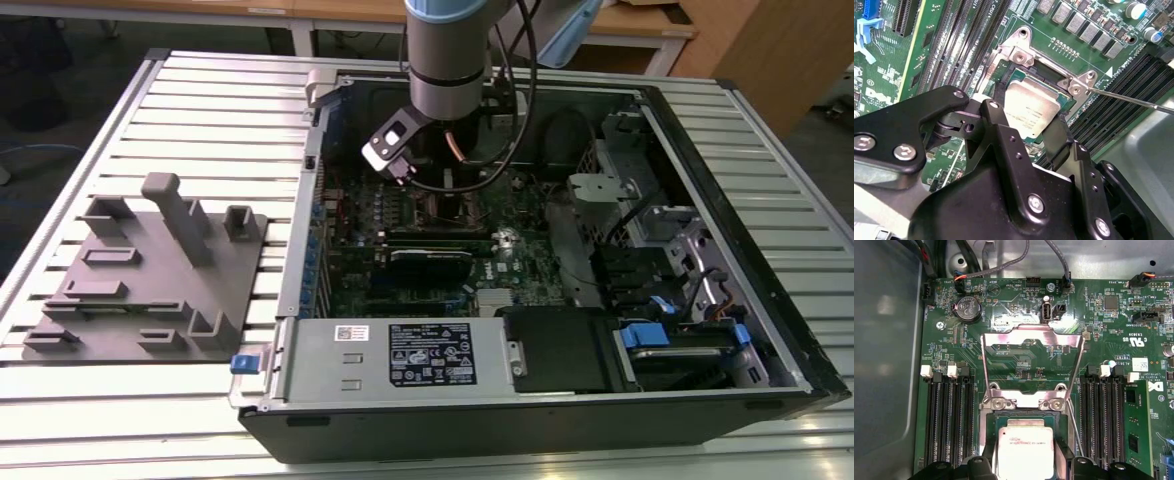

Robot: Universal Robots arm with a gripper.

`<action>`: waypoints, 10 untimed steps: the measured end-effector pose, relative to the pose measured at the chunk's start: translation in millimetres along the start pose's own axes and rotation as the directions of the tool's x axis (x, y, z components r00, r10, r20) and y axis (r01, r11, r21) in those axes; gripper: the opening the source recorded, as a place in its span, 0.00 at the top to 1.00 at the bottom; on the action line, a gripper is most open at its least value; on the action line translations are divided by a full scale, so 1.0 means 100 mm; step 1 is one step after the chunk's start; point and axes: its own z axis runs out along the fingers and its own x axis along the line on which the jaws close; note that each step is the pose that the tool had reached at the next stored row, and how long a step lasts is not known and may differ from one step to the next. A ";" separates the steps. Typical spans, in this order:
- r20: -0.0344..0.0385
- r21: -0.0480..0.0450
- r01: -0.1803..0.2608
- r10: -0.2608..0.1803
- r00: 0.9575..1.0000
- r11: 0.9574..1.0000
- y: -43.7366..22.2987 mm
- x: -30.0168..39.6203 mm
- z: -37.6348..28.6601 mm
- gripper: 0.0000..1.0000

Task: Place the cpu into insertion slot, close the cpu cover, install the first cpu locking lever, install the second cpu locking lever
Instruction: 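Place the cpu into insertion slot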

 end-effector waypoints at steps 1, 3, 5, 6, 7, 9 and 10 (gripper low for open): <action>0.000 0.000 0.000 0.000 1.000 1.000 0.000 -0.001 0.000 0.46; 0.000 0.000 0.000 0.000 1.000 1.000 0.000 -0.005 0.000 0.46; 0.000 0.000 0.000 0.000 1.000 1.000 0.000 -0.005 0.000 0.46; 0.000 0.000 0.000 0.000 1.000 1.000 0.000 -0.006 0.000 0.46; 0.000 0.000 0.000 0.000 1.000 1.000 0.000 -0.006 0.000 0.46; 0.000 0.000 0.000 0.000 1.000 1.000 0.004 -0.007 0.000 0.46; 0.000 0.000 0.000 0.000 1.000 1.000 0.005 -0.007 0.000 0.46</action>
